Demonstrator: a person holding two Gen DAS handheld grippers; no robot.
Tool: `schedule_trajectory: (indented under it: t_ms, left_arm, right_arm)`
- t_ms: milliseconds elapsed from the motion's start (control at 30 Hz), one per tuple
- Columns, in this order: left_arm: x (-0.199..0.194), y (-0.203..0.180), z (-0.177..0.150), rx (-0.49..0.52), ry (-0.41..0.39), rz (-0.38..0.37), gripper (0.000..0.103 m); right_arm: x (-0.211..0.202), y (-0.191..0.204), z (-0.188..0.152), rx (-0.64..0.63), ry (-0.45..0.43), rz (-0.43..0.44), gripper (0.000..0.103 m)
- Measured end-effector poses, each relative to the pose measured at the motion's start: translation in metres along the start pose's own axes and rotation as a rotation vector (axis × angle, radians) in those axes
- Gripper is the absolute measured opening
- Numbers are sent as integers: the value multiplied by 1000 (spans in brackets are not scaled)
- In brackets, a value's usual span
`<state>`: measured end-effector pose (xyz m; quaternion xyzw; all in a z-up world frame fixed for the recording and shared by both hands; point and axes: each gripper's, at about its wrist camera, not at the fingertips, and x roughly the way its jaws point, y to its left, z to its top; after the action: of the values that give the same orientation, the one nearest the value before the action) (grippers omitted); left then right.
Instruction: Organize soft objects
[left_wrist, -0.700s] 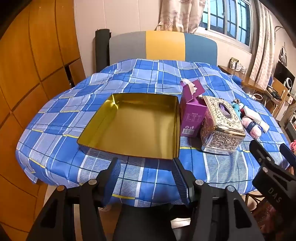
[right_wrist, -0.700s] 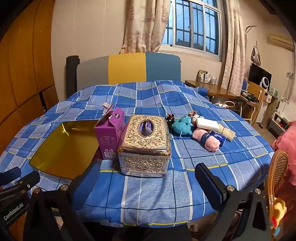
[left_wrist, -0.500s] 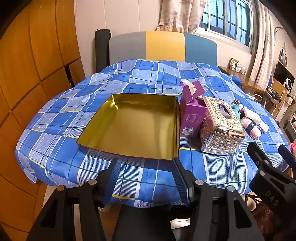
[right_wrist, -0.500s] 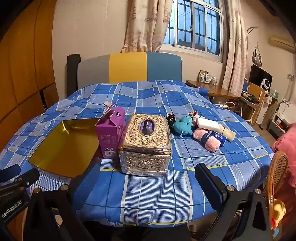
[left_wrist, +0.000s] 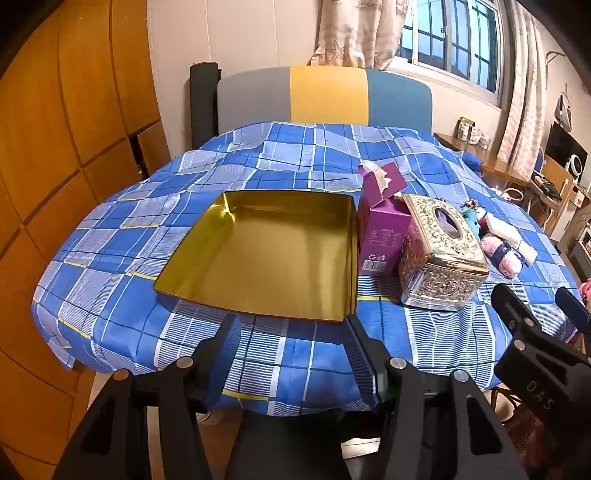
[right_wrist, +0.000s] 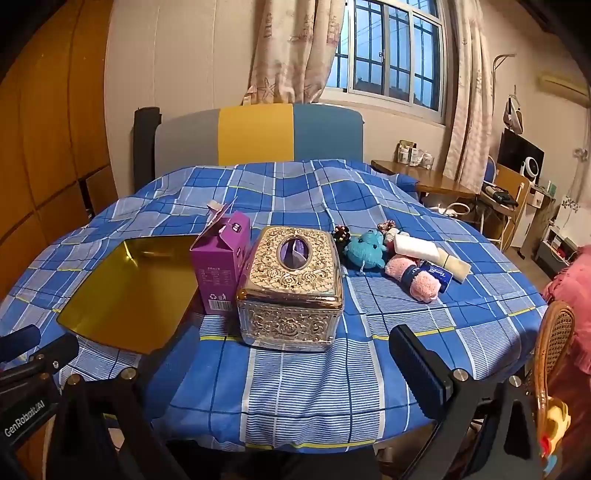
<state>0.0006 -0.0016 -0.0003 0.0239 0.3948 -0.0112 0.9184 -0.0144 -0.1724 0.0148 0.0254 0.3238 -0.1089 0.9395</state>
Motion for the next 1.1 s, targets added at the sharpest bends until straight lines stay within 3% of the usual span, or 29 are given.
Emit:
schedule_trajectory:
  t_ms: [1100]
  left_arm:
    - [11, 1, -5, -2, 39, -5, 58]
  right_arm:
    - [7, 0, -4, -11, 21, -10, 103]
